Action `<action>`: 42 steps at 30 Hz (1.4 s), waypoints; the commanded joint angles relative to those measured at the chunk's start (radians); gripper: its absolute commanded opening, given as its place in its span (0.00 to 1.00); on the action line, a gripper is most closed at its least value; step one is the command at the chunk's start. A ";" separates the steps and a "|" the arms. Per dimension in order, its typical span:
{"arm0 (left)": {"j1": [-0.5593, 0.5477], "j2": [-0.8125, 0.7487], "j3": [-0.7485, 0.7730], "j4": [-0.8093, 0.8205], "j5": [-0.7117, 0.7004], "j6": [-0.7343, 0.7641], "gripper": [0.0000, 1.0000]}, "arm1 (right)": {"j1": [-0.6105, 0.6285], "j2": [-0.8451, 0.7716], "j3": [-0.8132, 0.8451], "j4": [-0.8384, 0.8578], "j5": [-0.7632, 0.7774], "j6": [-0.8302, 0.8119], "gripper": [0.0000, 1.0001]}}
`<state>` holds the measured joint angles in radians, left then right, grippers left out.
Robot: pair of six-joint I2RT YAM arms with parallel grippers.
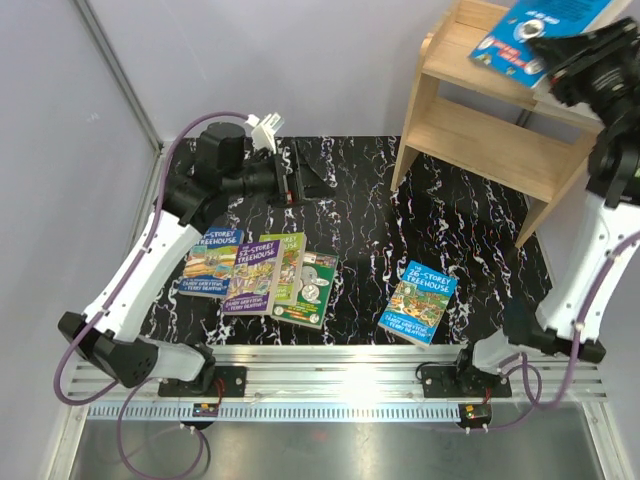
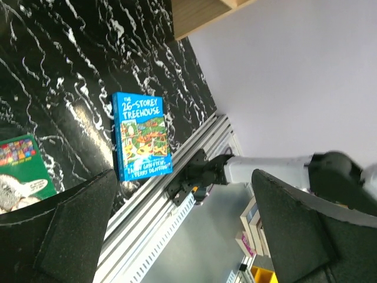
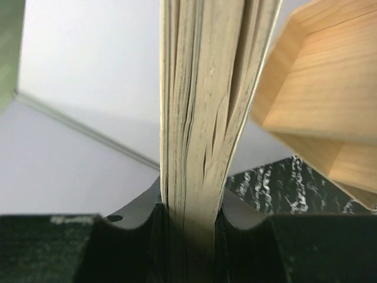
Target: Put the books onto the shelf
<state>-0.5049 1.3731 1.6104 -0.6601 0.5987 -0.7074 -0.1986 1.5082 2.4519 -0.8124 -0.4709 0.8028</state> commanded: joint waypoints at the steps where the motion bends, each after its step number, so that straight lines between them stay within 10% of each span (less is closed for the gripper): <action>1: 0.008 -0.074 -0.068 0.027 0.004 0.023 0.99 | -0.252 0.092 -0.022 0.352 -0.303 0.377 0.00; 4: 0.011 -0.120 -0.121 0.043 0.001 0.016 0.99 | -0.440 0.173 -0.128 0.732 -0.518 0.782 0.00; 7: 0.016 -0.150 -0.185 0.060 -0.002 0.010 0.99 | -0.542 0.301 0.063 0.767 -0.656 0.917 0.00; 13: 0.020 -0.151 -0.215 0.106 0.009 -0.006 0.99 | -0.584 0.501 0.160 1.256 -0.813 1.469 0.00; 28: 0.020 -0.098 -0.213 0.175 0.047 -0.033 0.99 | -0.613 0.333 -0.238 1.224 -0.884 1.417 0.00; 33: 0.020 -0.108 -0.225 0.178 0.039 -0.038 0.99 | -0.621 0.353 -0.171 1.000 -0.838 1.259 0.15; 39: 0.020 -0.109 -0.224 0.177 0.032 -0.041 0.99 | -0.645 0.402 -0.119 1.046 -0.790 1.366 0.99; 42: 0.020 -0.108 -0.225 0.175 0.030 -0.041 0.99 | -0.673 0.399 -0.116 1.036 -0.781 1.371 1.00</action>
<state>-0.4889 1.2789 1.3884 -0.5251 0.6163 -0.7422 -0.8101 1.8999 2.2936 0.2276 -1.3502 1.9900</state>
